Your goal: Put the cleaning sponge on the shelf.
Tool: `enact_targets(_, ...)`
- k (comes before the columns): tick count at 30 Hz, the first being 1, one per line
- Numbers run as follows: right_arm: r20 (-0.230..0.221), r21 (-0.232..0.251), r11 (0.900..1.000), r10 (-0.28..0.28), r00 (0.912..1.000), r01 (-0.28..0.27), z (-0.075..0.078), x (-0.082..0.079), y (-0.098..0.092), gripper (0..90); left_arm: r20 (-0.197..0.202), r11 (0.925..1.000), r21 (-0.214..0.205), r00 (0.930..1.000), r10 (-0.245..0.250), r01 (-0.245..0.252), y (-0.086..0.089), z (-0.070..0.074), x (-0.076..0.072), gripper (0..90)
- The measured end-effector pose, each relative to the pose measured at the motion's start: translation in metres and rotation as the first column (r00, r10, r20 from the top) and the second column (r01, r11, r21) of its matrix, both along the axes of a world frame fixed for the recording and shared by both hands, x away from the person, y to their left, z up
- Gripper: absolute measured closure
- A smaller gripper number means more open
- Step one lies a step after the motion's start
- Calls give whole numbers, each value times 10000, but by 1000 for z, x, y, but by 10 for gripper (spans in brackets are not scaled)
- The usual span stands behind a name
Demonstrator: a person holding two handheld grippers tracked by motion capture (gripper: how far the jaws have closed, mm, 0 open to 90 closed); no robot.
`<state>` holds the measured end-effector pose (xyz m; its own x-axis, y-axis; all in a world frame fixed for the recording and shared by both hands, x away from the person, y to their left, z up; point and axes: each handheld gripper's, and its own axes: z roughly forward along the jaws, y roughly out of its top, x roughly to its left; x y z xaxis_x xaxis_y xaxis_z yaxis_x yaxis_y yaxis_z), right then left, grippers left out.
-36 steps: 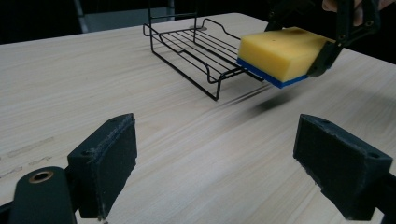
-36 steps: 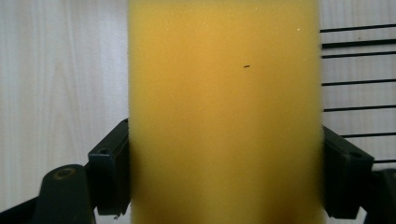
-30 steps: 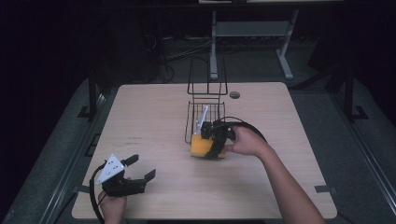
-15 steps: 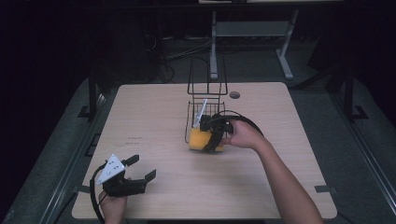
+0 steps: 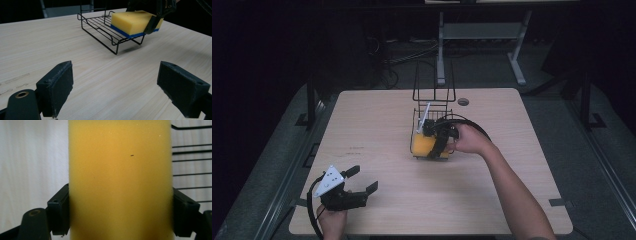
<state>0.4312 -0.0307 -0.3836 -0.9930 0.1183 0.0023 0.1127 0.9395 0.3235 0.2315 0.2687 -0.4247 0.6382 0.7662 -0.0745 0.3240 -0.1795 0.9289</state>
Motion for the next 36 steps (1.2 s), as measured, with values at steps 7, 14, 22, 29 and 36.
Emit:
enact_targets(7,-61,-28,9999,-110,9999,109,4,11,0,209,-11,10000,58,10000,-30,30,-1,0,0,128)
enact_targets(14,-119,-101,9998,-169,9998,168,1,25,2,208,-17,9999,119,9999,-104,105,-3,0,0,128)
enact_targets(22,-355,-151,9993,-358,9987,353,-11,36,0,208,-21,9998,138,9999,-104,104,-3,0,0,128)
enact_targets(29,-347,-262,9989,-405,9986,396,-12,43,0,208,-29,9998,163,9999,-121,121,-3,0,0,128)
enact_targets(36,-434,-23,9988,-481,9979,480,-9,50,3,208,-38,9999,48,10000,-89,89,-2,0,0,128)
